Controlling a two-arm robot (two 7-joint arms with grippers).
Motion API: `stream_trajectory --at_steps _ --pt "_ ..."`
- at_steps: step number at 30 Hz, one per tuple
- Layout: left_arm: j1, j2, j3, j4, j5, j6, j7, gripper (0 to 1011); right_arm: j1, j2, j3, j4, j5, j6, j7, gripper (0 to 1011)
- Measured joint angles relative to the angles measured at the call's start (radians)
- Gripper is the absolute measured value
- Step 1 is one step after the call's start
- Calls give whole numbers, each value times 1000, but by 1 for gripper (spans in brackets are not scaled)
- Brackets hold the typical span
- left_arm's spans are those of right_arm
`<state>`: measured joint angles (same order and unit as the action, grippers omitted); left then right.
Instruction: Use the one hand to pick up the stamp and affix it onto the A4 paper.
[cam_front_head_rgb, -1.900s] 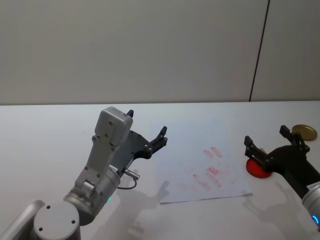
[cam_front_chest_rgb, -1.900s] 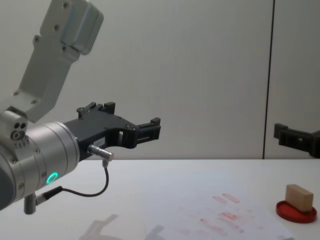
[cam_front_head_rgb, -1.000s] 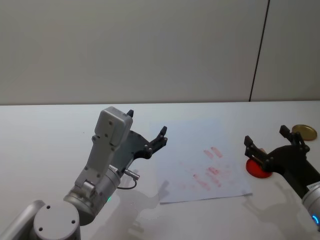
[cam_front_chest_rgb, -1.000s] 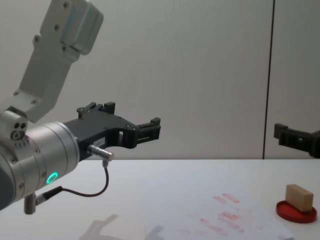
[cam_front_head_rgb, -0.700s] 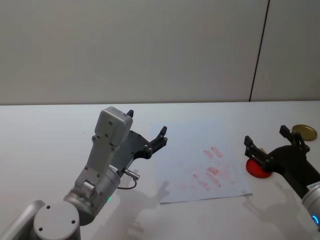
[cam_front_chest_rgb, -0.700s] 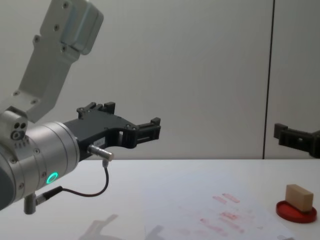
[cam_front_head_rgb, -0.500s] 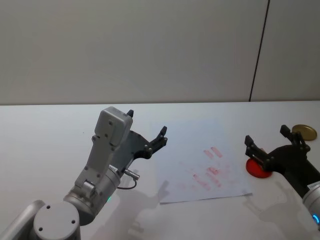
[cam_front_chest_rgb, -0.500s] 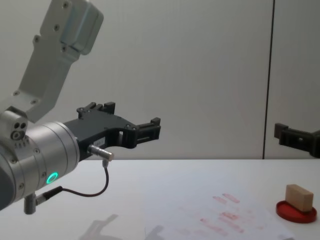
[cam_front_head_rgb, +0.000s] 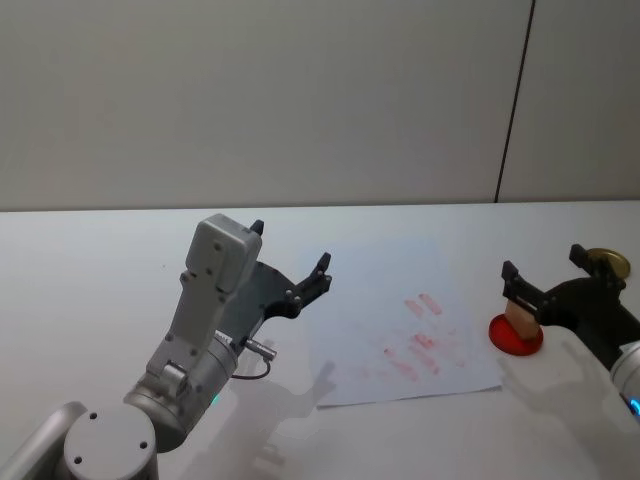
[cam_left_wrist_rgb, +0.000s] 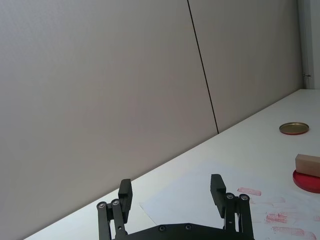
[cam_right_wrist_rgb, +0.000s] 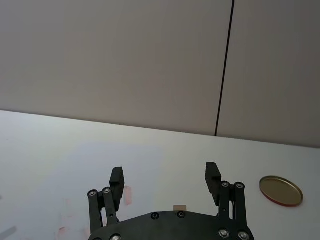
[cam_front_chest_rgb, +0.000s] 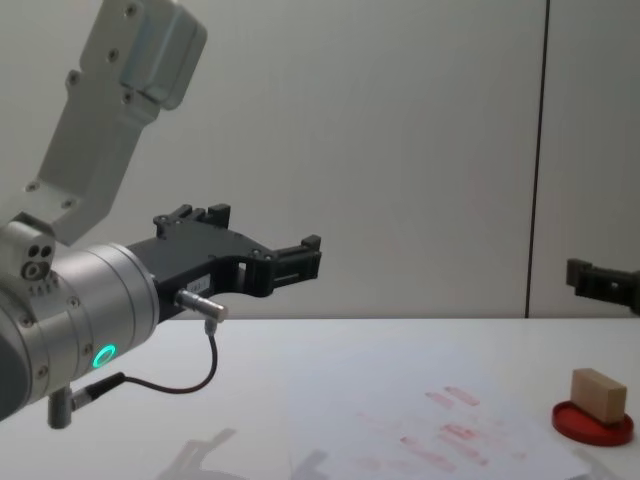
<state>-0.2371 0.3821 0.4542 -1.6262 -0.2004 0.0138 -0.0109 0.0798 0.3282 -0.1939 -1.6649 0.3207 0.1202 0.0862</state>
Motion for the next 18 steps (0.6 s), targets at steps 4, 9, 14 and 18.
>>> stream_trajectory --at_steps 4,9,14,18 --pt "0 0 0 0 0 0 0 993 38 -7 7 40 7 41 7 1001" --pt "0 0 0 0 0 0 0 993 96 -18 13 100 12 104 17 1001" --pt "0 0 0 0 0 0 0 993 146 -30 15 148 12 157 24 1001" --pt "0 0 0 0 0 0 0 993 179 -39 16 175 12 197 29 1001"
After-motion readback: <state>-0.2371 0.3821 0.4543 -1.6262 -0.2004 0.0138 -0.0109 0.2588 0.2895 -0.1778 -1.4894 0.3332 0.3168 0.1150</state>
